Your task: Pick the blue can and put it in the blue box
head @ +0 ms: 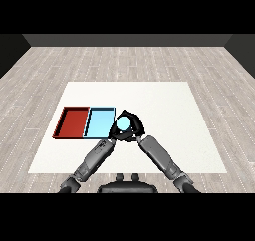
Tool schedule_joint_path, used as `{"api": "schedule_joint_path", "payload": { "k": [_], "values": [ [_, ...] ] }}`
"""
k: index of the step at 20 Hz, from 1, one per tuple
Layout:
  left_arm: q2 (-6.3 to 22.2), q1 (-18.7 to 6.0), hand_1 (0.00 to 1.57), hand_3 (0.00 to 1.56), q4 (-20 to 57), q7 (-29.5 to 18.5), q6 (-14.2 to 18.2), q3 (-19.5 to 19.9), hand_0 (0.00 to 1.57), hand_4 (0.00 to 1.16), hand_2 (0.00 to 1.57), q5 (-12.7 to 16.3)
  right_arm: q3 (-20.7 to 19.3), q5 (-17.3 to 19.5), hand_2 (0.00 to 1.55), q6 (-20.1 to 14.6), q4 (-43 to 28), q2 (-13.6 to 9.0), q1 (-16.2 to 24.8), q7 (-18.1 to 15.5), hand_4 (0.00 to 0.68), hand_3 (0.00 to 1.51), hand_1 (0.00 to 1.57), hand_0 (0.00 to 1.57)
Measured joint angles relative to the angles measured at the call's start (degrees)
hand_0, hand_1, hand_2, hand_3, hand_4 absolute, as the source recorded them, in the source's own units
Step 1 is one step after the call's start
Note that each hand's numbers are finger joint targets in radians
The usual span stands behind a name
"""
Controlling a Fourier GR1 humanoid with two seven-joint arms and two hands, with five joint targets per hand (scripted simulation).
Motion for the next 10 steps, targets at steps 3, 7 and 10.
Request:
{"api": "schedule_joint_path", "payload": {
  "k": [3,7,10],
  "values": [
    [0.3,-1.8,0.0,0.0,1.5,1.5,1.9,-0.7,0.0,0.0,0.0,-1.7,-0.2,-0.8,1.46,0.3,0.4,-0.3,-0.3,-0.8,0.57,1.4,1.49,1.49],
    [1.4,-2.0,0.0,0.0,-0.2,4.2,4.1,-1.9,0.0,0.53,0.3,-5.3,0.6,-1.2,1.46,-0.4,0.7,-0.6,-0.9,-1.0,0.557,1.4,1.49,1.49],
    [1.1,-2.1,0.73,0.42,0.0,3.6,6.7,-2.5,0.73,0.69,0.72,-3.8,0.0,-1.5,1.46,0.2,0.7,-0.8,-0.5,-1.8,0.583,1.41,1.48,1.48]
  ]
}}
